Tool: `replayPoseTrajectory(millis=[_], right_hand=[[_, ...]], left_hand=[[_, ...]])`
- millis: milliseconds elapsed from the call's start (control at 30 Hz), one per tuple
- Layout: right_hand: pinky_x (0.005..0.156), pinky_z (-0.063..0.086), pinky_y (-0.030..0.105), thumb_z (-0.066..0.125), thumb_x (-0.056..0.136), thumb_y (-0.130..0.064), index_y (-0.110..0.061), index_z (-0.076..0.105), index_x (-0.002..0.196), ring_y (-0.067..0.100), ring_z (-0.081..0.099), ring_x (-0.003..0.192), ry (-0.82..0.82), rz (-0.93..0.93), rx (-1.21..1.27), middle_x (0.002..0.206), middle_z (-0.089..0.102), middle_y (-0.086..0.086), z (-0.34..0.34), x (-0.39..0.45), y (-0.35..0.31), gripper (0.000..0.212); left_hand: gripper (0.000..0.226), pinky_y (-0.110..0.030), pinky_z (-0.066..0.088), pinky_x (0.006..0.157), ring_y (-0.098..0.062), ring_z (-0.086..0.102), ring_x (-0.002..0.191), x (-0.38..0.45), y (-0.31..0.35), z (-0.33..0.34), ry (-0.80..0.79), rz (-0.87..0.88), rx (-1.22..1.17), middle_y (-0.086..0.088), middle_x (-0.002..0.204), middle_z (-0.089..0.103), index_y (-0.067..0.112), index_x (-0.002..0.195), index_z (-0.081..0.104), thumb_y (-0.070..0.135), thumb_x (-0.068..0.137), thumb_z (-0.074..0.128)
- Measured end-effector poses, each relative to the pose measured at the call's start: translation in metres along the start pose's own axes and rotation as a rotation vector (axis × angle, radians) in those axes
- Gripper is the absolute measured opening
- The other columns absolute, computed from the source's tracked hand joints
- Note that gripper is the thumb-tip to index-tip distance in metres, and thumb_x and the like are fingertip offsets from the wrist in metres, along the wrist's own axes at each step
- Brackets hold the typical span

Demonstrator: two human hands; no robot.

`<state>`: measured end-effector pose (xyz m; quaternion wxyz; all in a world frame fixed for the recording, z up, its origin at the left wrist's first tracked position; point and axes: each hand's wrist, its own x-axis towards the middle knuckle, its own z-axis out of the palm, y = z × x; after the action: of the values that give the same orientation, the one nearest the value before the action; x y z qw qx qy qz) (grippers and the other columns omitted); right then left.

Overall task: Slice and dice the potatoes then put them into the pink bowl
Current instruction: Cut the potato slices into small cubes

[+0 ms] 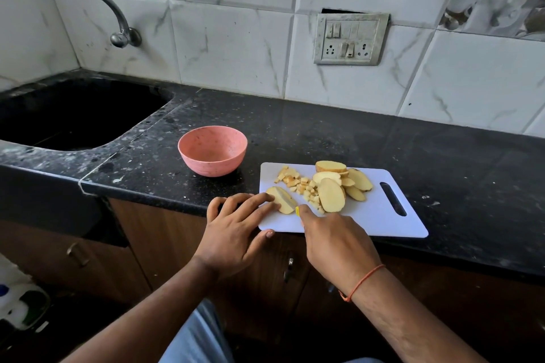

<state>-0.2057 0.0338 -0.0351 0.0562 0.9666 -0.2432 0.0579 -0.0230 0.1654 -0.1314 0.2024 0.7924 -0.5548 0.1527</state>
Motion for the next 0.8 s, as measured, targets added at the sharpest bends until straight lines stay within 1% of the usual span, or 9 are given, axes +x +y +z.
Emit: replayPoseTrajectory(millis=[133,300,400,467,533,600,633,733,800], right_hand=[[0.045,0.020,0.028,0.040,0.108,-0.022,-0.025,0.031,0.156,0.014,0.031,0.054,-0.021,-0.005,-0.013,0.069,0.038,-0.001,-0.005,-0.015,0.005,0.049],[0.048,0.036,0.029,0.040,0.109,-0.025,-0.028,0.033,0.153,0.014,0.044,0.055,-0.042,-0.006,0.024,0.067,0.048,-0.004,-0.005,-0.037,0.017,0.045],[0.045,0.025,0.026,0.039,0.109,-0.026,-0.028,0.035,0.149,0.009,0.038,0.051,-0.014,-0.001,0.034,0.063,0.047,-0.004,-0.006,-0.050,0.020,0.041],[0.044,0.022,0.026,0.037,0.109,-0.028,-0.029,0.037,0.146,0.010,0.038,0.049,-0.007,0.002,0.050,0.063,0.046,-0.004,-0.009,-0.056,0.023,0.037],[0.044,0.025,0.026,0.033,0.111,-0.033,-0.029,0.040,0.141,0.011,0.039,0.049,0.001,0.001,0.053,0.063,0.046,-0.003,-0.012,-0.060,0.026,0.031],[0.046,0.036,0.029,0.028,0.112,-0.037,-0.031,0.043,0.136,0.013,0.044,0.050,0.003,-0.003,0.077,0.063,0.049,-0.003,-0.015,-0.064,0.028,0.030],[0.047,0.037,0.028,0.028,0.112,-0.038,-0.032,0.045,0.135,0.014,0.047,0.051,0.004,-0.001,0.101,0.063,0.051,-0.004,-0.016,-0.065,0.028,0.030],[0.045,0.029,0.023,0.031,0.111,-0.037,-0.032,0.048,0.139,0.013,0.050,0.051,0.028,0.008,0.192,0.061,0.048,-0.008,-0.018,-0.064,0.025,0.033],[0.044,0.030,0.022,0.032,0.111,-0.037,-0.031,0.048,0.144,0.011,0.051,0.052,0.058,0.009,0.225,0.061,0.047,-0.011,-0.022,-0.059,0.020,0.038]], left_hand=[[0.054,-0.046,0.031,0.107,-0.016,0.043,0.142,0.000,0.001,0.001,-0.002,-0.004,0.014,0.025,0.161,0.040,0.042,0.153,0.047,0.063,0.108,0.027],[0.053,-0.048,0.032,0.106,-0.016,0.044,0.141,0.000,0.003,0.000,0.012,-0.006,0.013,0.025,0.160,0.040,0.041,0.151,0.050,0.062,0.108,0.027],[0.053,-0.047,0.032,0.106,-0.016,0.045,0.141,0.000,0.002,0.002,0.014,-0.009,0.013,0.024,0.160,0.041,0.040,0.151,0.050,0.062,0.109,0.028],[0.053,-0.047,0.032,0.107,-0.016,0.045,0.141,0.000,0.001,0.004,0.016,-0.007,0.012,0.024,0.160,0.041,0.040,0.152,0.050,0.061,0.109,0.028],[0.053,-0.047,0.031,0.107,-0.016,0.044,0.142,0.000,0.000,0.006,0.020,-0.004,0.003,0.024,0.160,0.041,0.040,0.152,0.050,0.061,0.109,0.029],[0.052,-0.046,0.031,0.107,-0.016,0.044,0.142,0.000,-0.001,0.008,0.031,0.001,-0.011,0.024,0.159,0.042,0.040,0.152,0.050,0.060,0.109,0.030],[0.051,-0.047,0.031,0.107,-0.016,0.045,0.142,-0.001,-0.001,0.009,0.039,0.006,-0.018,0.023,0.159,0.043,0.040,0.152,0.051,0.059,0.109,0.031],[0.050,-0.049,0.032,0.106,-0.016,0.046,0.141,-0.001,-0.002,0.012,0.052,0.012,-0.030,0.021,0.157,0.044,0.040,0.151,0.052,0.058,0.109,0.032],[0.050,-0.049,0.032,0.107,-0.015,0.045,0.142,-0.001,-0.002,0.012,0.044,0.008,-0.034,0.022,0.157,0.043,0.041,0.152,0.051,0.059,0.109,0.031]])
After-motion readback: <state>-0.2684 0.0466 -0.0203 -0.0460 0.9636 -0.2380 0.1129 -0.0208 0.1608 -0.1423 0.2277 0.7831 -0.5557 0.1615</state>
